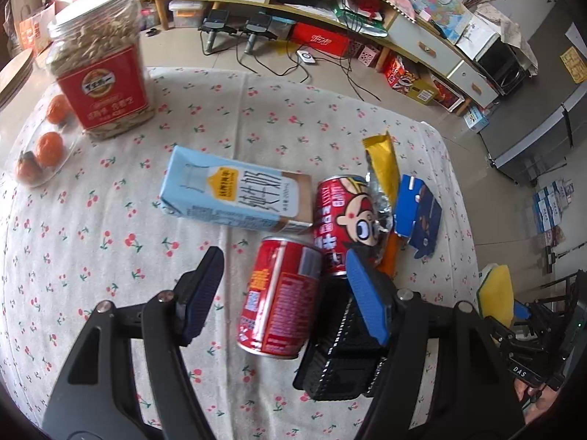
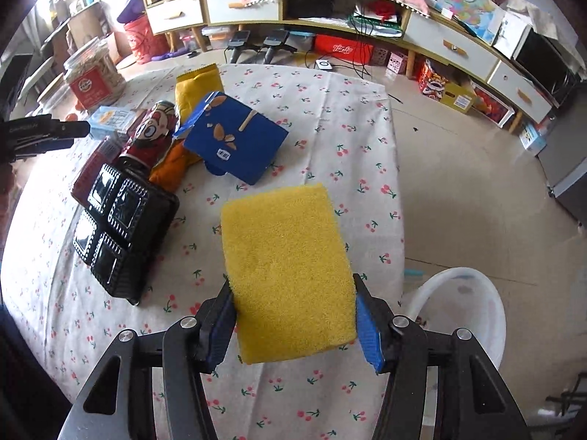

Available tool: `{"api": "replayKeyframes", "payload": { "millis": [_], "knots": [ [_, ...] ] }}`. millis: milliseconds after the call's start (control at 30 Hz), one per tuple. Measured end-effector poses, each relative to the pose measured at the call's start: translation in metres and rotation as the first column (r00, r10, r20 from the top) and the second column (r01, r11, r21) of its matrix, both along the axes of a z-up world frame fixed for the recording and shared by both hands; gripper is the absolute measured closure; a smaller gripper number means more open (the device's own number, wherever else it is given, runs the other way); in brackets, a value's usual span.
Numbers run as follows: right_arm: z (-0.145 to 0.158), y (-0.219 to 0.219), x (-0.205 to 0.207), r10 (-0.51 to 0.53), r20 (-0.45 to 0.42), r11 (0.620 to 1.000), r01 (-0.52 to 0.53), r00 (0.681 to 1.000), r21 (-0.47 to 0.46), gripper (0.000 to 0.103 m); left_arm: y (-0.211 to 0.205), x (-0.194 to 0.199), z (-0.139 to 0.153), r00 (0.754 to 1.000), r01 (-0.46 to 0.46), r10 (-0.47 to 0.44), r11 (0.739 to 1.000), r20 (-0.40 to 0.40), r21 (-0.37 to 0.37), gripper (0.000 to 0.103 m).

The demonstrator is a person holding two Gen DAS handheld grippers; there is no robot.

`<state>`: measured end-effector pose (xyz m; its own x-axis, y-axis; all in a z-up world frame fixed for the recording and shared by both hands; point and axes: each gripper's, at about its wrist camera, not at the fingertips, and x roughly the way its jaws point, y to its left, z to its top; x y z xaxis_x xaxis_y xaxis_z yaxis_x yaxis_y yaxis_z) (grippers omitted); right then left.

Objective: Collect trash
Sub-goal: 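Grasp the blue folded box with the left tool while the right tool holds the sponge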

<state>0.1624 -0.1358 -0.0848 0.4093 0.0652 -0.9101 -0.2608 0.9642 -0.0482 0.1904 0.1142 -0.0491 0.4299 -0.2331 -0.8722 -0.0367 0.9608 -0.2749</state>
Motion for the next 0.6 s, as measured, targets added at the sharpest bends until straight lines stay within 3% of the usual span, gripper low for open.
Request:
{"api": "replayKeyframes", "payload": {
  "millis": [200,300,367,467,600],
  "knots": [
    [0.006,-0.022,0.003,-0.085,0.004,0.994,0.085,0.996,0.068,0.045,-0.052,0.018,0.009,0.995,0.092,-0.091,0.996,0.035,-0.017,0.03],
    [0.009,-0.038,0.004,-0.14,-0.001,0.986,0.14,0.99,0.09,0.045,-0.091,0.022,0.007,0.983,0.18,-0.179,0.983,0.037,-0.028,0.029],
    [0.011,-0.048,0.003,-0.168,-0.001,0.98,0.167,0.986,0.111,0.045,-0.118,0.027,0.001,0.971,0.237,-0.237,0.971,0.017,0.009,0.028],
    [0.016,-0.059,0.002,-0.197,0.003,0.972,0.195,0.98,0.134,0.045,-0.145,0.042,-0.008,0.969,0.247,-0.248,0.963,-0.007,0.104,0.028],
    [0.019,-0.065,-0.002,-0.205,0.0,0.967,0.203,0.979,0.152,0.045,-0.17,0.064,-0.021,0.949,0.316,-0.311,0.927,-0.058,0.199,0.021]
  ]
}}
